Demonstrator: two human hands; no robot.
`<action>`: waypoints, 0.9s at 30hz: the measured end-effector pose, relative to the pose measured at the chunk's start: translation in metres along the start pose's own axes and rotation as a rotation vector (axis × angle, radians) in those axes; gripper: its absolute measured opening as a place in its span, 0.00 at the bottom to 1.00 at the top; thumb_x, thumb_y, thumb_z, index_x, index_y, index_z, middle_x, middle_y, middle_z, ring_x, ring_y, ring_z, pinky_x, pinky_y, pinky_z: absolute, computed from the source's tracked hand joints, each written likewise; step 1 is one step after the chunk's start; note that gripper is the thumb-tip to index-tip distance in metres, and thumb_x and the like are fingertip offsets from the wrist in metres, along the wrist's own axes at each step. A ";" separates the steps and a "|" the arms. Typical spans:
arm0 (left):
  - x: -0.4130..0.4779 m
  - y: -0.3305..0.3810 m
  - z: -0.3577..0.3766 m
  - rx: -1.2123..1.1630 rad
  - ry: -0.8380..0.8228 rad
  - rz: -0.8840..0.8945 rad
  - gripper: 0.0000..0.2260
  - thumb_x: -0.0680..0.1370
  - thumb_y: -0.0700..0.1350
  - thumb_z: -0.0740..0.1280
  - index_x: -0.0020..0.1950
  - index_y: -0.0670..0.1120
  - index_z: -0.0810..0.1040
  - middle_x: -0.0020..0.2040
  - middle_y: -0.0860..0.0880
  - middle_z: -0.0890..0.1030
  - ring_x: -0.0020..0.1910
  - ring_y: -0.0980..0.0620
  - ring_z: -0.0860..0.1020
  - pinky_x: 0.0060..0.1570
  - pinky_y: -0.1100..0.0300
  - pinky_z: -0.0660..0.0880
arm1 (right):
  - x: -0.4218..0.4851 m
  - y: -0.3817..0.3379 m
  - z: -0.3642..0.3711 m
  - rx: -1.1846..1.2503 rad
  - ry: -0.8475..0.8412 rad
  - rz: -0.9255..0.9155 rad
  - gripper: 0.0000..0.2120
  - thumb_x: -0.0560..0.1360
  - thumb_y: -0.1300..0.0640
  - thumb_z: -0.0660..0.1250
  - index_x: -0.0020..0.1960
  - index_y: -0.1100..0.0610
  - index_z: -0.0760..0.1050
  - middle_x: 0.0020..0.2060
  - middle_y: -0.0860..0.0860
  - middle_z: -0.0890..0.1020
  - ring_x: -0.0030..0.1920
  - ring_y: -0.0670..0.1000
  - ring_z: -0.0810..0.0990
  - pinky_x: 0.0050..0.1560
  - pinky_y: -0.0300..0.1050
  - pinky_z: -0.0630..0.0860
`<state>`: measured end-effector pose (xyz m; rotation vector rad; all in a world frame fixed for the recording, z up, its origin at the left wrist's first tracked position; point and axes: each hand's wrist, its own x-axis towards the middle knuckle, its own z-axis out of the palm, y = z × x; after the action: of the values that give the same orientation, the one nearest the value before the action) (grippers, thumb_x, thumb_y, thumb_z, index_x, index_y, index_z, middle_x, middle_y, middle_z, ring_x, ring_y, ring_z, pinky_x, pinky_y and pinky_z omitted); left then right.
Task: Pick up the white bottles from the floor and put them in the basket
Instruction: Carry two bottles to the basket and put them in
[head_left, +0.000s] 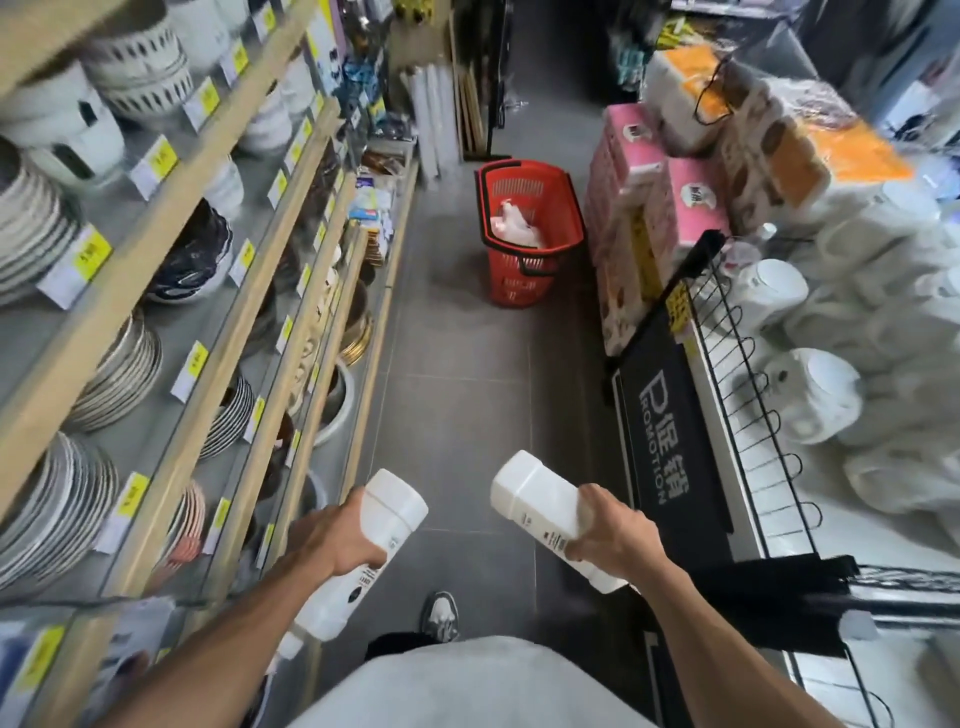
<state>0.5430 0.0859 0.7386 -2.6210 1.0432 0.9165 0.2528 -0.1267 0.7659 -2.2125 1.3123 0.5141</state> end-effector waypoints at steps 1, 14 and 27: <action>0.009 -0.002 -0.007 -0.010 0.002 -0.001 0.45 0.65 0.63 0.74 0.76 0.55 0.57 0.59 0.48 0.82 0.51 0.44 0.81 0.41 0.59 0.71 | 0.008 -0.005 -0.004 0.017 0.005 0.008 0.34 0.65 0.44 0.76 0.66 0.45 0.64 0.55 0.42 0.78 0.55 0.54 0.81 0.55 0.50 0.78; 0.120 0.030 -0.085 -0.032 -0.003 0.015 0.45 0.62 0.64 0.73 0.74 0.58 0.57 0.59 0.49 0.82 0.50 0.44 0.81 0.42 0.57 0.71 | 0.129 -0.027 -0.066 0.053 0.005 -0.014 0.36 0.66 0.44 0.76 0.69 0.46 0.64 0.60 0.45 0.79 0.55 0.54 0.81 0.55 0.50 0.78; 0.218 0.077 -0.165 -0.009 0.032 -0.048 0.47 0.61 0.66 0.72 0.76 0.60 0.54 0.57 0.49 0.82 0.51 0.44 0.80 0.50 0.55 0.73 | 0.259 -0.034 -0.136 0.167 -0.041 -0.014 0.37 0.65 0.42 0.76 0.70 0.45 0.65 0.62 0.44 0.80 0.57 0.55 0.81 0.56 0.49 0.76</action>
<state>0.6943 -0.1546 0.7434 -2.6641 0.9814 0.8742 0.4104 -0.3742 0.7381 -2.0623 1.2692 0.4262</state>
